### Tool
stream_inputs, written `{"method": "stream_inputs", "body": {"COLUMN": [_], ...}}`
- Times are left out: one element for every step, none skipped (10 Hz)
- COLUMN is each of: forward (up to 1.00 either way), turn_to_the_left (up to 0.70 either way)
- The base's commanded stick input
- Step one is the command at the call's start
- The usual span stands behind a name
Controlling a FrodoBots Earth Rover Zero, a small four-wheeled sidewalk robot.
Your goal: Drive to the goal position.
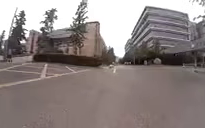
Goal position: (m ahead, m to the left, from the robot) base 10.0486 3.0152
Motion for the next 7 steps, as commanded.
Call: {"method": "stream_inputs", "body": {"forward": [0.7,0.7,0.7,0.7,0.7,0.7,0.7], "turn_to_the_left": [0.0,0.0,0.0,0.0,0.0,0.0,0.0]}}
